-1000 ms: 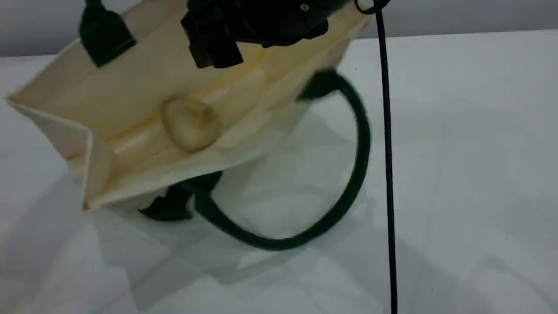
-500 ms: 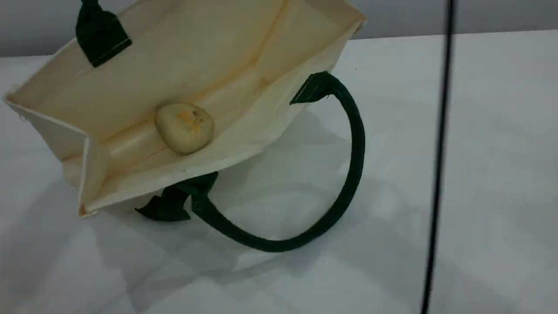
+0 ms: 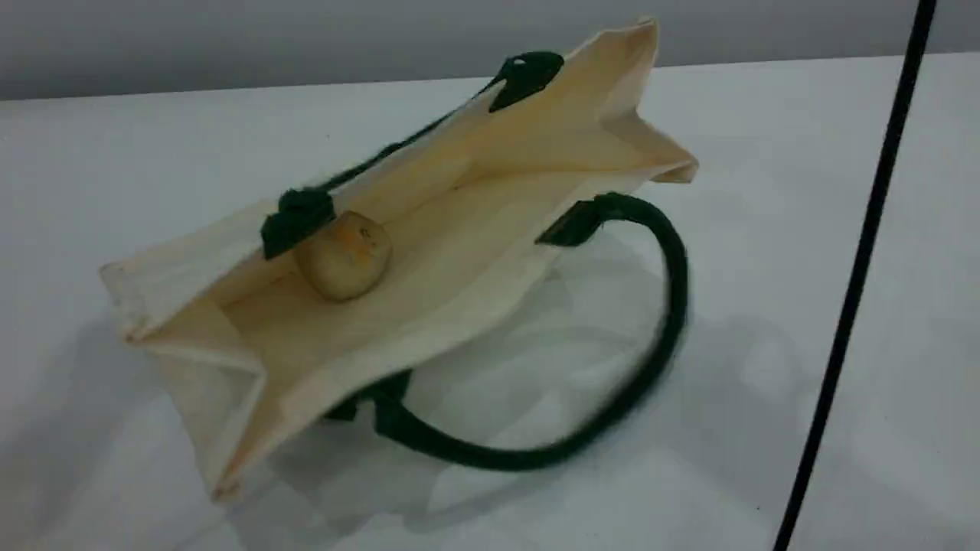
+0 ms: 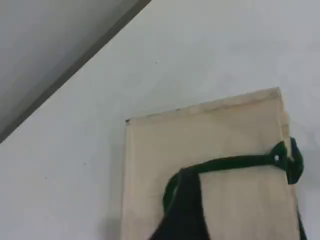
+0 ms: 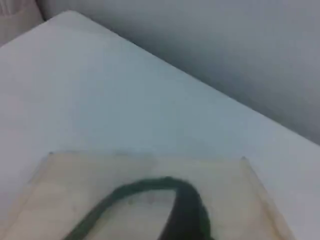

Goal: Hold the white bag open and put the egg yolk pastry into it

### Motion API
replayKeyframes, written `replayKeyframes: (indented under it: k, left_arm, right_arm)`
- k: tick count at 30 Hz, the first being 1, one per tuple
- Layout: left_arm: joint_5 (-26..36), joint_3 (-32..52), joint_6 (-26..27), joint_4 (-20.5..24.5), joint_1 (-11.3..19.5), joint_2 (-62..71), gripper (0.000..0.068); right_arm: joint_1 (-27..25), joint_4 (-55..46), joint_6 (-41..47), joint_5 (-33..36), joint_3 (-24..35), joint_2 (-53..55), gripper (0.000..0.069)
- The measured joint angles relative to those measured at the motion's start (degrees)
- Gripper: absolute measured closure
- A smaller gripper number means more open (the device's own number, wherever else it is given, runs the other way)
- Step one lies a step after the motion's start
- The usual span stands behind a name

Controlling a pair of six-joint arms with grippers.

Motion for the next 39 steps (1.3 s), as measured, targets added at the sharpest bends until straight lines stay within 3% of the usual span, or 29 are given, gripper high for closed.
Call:
replayKeyframes:
  k: [4,9,17,25,28,34,39]
  left_arm:
    - [0.00,0.00,-1.23,-2.10,0.00,-0.63,0.0080]
    - [0.16,0.00,-1.57,-1.58,0.00,-2.66,0.0097]
    - [0.18,-0.05,-7.49,-0.92,0.00,-9.80,0.0101]
    - [0.34,0.00,-17.74,10.97,0.00,-19.87,0.0101]
    - [0.34,0.36,-21.48,13.23,0.00,-23.74,0.0101]
    - [0.19,8.68,-23.12,13.41,0.00,-33.87,0.0101]
    - [0.19,21.71,-23.03,13.83,0.00,-45.08,0.0101]
  right_arm:
    - [0.00,0.00,0.00,2.00,0.00,-2.89,0.0113]
    - [0.05,0.00,0.00,5.04,0.00,-7.12,0.0113]
    - [0.05,-0.39,0.00,13.00,0.00,-14.86,0.0113]
    - [0.05,-2.15,-0.38,25.55,0.00,-27.46,0.0113]
    - [0.05,-2.41,-0.43,29.46,0.00,-33.00,0.0113]
    - [0.05,-3.19,-0.43,37.27,-0.05,-43.66,0.0114]
    - [0.05,-3.01,-0.43,44.12,0.19,-49.37,0.0118]
